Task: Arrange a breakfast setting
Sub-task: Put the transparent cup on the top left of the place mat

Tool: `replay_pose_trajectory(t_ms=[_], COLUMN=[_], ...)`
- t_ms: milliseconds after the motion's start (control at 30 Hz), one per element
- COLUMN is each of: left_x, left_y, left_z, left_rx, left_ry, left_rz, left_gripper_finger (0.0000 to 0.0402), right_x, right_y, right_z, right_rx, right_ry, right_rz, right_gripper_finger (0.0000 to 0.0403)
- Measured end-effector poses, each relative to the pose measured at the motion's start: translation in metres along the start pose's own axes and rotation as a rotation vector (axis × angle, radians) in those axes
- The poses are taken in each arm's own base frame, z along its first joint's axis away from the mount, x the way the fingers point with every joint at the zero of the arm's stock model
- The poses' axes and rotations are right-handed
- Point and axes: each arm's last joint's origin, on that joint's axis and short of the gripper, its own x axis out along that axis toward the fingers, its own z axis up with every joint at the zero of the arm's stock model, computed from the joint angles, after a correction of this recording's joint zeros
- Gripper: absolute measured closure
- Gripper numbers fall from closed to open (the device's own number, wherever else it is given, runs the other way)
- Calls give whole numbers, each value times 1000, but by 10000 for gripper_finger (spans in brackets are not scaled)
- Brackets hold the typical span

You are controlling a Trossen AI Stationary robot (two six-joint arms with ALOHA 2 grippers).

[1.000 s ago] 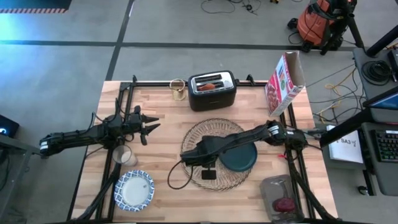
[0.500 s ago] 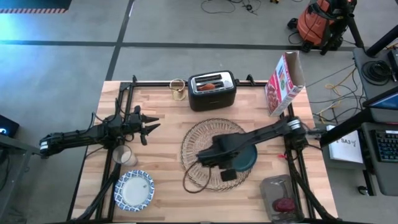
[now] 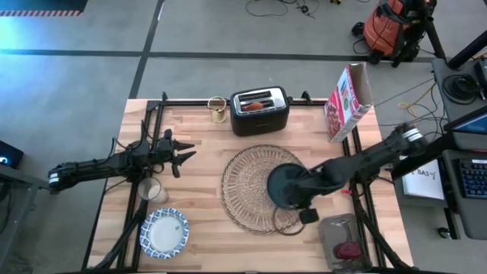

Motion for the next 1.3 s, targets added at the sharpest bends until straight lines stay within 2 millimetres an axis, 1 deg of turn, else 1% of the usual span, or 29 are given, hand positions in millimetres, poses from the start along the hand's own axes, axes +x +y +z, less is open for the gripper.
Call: replay_pose_trajectory(t_ms=[100, 233, 400, 467, 600, 800, 967, 1100, 1300], left_x=[0, 0, 0, 0, 0, -1, -3, -4, -9], left_y=[0, 0, 0, 0, 0, 1, 4, 4, 6], left_z=[0, 0, 1, 4, 11, 17, 23, 30, 41], left_rx=[0, 0, 47, 19, -44, -49, -64, -79, -58], left_ry=[0, 0, -13, -43, -115, -174, -239, -314, -430], left_rz=[0, 8, 13, 13, 9, 17, 123, 134, 195], left_gripper_finger=[290, 290, 290, 290, 290, 290, 290, 290, 290], right_x=[-11, -26, -36, -38, -39, -37, -38, -38, -38], right_y=[-1, -2, -3, -3, -6, -10, -14, -18, -24], right_z=[-8, -12, -21, -25, -28, -27, -26, -26, -25], right_rx=[-41, -57, -21, -19, -10, -13, -4, 5, 24], right_ry=[-97, -220, -285, -298, -313, -321, -325, -324, -324], right_rz=[13, 26, 41, 41, -30, -172, -204, -216, -229], right_gripper_finger=[335, 335, 335, 335, 335, 335, 335, 335, 335])
